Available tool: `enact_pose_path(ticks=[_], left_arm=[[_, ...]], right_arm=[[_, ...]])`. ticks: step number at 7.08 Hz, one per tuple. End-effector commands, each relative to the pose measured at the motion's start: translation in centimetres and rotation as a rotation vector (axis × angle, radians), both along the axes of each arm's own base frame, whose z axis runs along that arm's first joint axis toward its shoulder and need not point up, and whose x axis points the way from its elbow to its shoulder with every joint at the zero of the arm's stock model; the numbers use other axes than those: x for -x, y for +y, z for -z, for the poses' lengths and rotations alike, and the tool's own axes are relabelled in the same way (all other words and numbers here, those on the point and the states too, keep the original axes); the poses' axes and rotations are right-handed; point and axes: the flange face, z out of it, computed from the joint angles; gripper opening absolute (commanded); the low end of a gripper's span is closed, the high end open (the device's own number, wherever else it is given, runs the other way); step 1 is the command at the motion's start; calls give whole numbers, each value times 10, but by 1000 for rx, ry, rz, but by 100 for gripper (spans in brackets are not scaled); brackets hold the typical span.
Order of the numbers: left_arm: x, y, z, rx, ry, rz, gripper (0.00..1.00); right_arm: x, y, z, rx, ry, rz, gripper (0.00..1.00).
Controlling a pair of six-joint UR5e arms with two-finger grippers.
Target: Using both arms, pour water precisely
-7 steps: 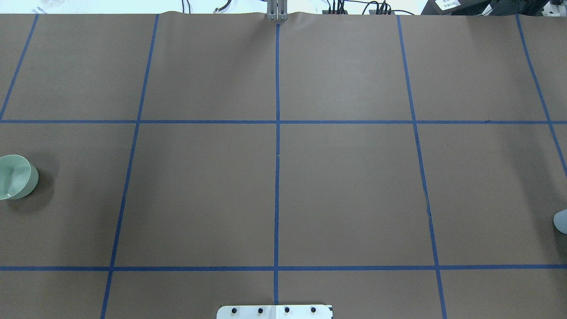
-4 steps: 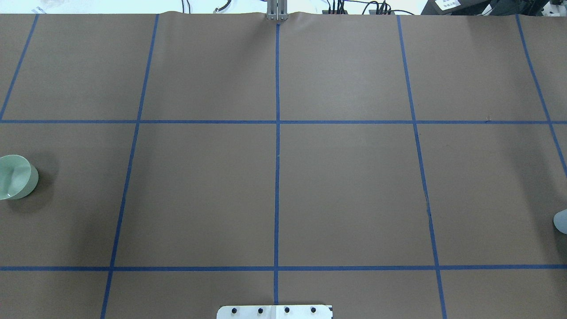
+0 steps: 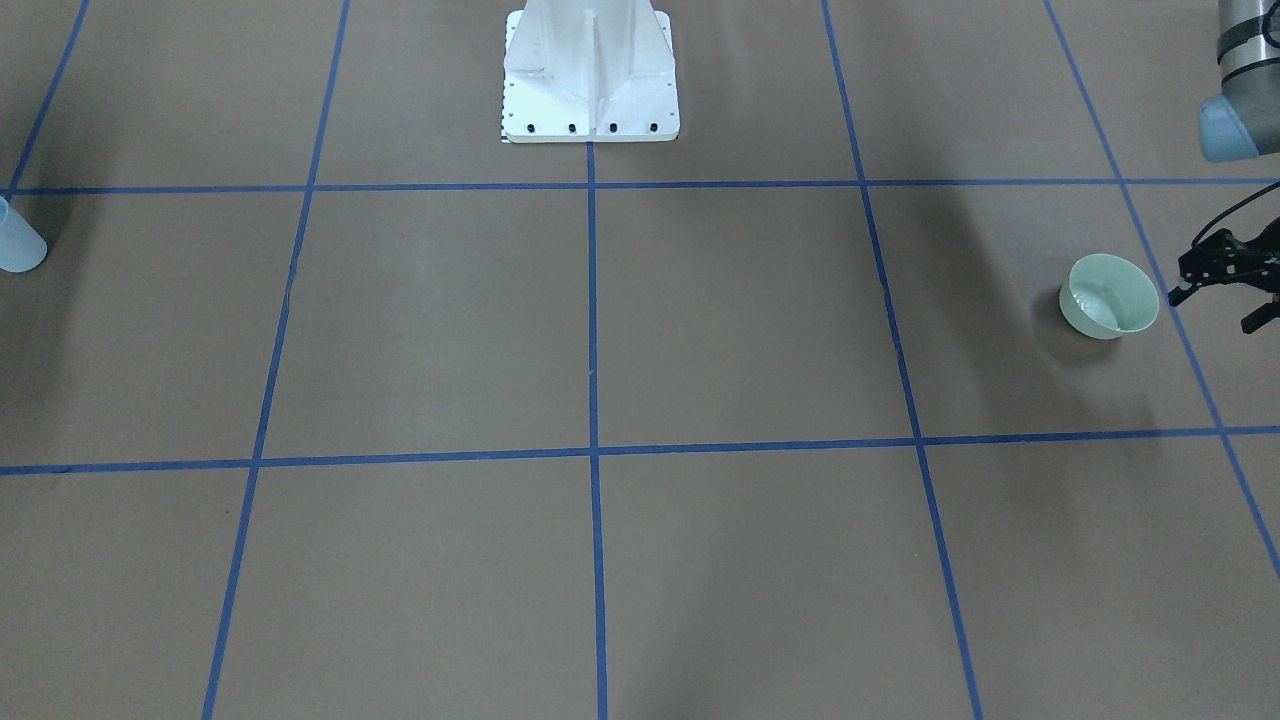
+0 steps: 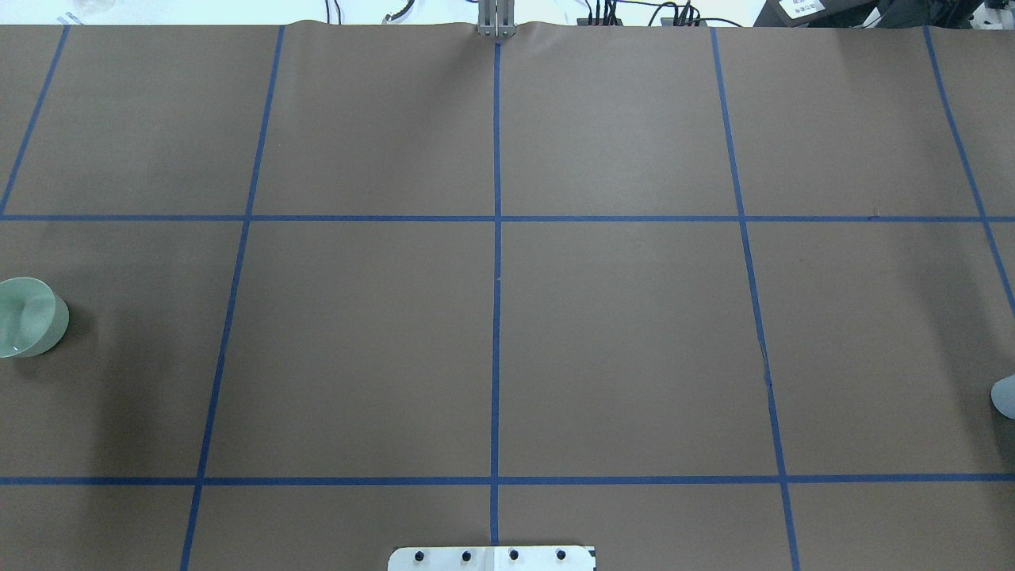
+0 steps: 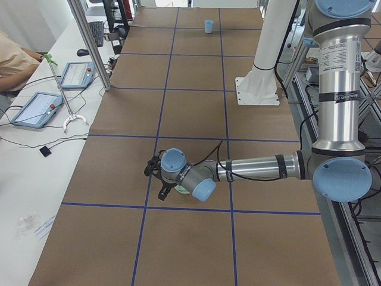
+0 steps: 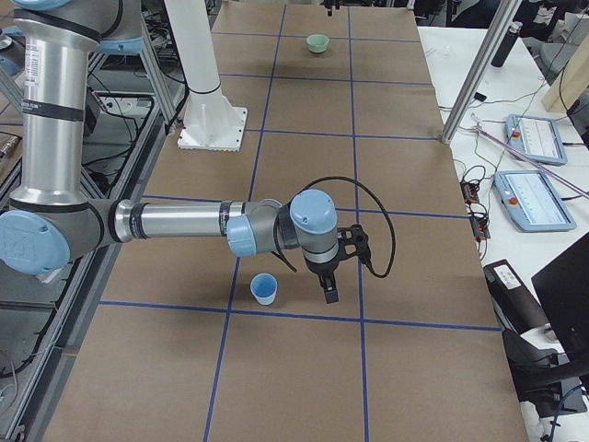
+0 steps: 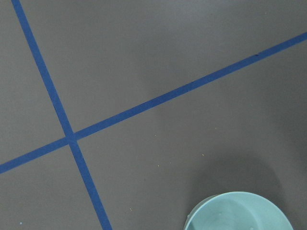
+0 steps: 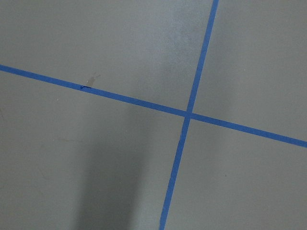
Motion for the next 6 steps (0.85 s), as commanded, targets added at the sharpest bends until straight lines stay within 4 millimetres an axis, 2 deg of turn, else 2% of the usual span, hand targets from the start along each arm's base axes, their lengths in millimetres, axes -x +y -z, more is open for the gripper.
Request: enact_pose_path(ticks=[1, 2, 3, 4, 5, 6], left_arm=[[-22, 12, -17, -5, 6, -7, 100], [-25, 15, -20, -9, 6, -14, 95], [-24, 15, -22, -14, 4, -13, 71], [-28, 16, -22, -19, 3, -24, 23], [-34, 17, -20, -29, 6, -35, 0], [-37, 18, -20, -31, 6, -42, 0]], right_arm=[[0, 1, -1, 1, 0, 1, 100], [0, 0, 0, 0, 0, 1, 100], [0, 1, -1, 0, 0, 2, 100], [0, 1, -1, 0, 0, 2, 100], [-1, 1, 0, -1, 0, 0, 100], [0, 1, 0, -1, 0, 2, 100]])
